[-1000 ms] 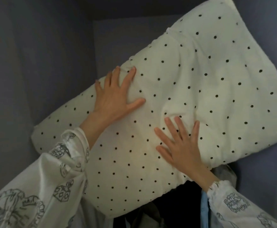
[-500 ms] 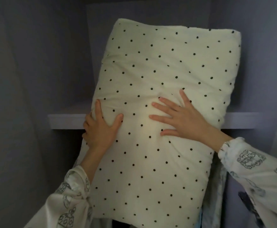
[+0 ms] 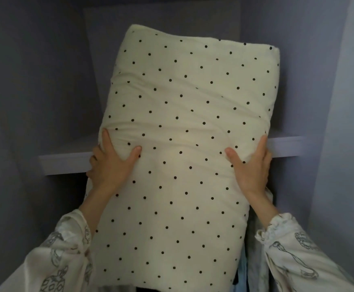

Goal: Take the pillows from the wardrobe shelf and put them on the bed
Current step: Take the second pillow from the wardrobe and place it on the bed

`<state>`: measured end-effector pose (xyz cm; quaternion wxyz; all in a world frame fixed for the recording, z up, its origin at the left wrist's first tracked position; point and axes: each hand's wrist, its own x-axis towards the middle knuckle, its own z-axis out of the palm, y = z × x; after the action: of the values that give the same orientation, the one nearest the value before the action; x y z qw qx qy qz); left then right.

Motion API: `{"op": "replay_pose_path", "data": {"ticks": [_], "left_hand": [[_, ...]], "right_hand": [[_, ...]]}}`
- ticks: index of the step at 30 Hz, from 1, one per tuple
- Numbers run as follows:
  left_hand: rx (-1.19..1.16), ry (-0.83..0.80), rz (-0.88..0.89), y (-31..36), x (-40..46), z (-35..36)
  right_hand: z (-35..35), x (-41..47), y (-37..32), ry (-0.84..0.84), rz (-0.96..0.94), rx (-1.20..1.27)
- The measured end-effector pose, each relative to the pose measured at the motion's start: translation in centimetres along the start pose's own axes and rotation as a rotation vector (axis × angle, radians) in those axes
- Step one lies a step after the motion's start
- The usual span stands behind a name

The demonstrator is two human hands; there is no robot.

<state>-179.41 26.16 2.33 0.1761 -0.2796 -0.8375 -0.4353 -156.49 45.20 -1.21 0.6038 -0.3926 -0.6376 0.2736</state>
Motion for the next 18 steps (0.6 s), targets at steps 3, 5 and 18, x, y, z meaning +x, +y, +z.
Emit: {"op": "replay_pose_path", "data": {"ticks": [3,5,18], "left_hand": [[-0.045,-0.046,0.007,-0.1,0.7,-0.6],[-0.109,-0.073,0.004,-0.3,1.0,-0.8],[-0.434,-0.342,0.047,-1.3,2.8,-2.6]], "right_hand": [[0.2,0.3,-0.2,-0.003,0.080,0.051],[0.4,0.5,-0.3,-0.014,0.176,0.112],[0.6,1.1,0.8,-0.126,0.371,0.460]]}}
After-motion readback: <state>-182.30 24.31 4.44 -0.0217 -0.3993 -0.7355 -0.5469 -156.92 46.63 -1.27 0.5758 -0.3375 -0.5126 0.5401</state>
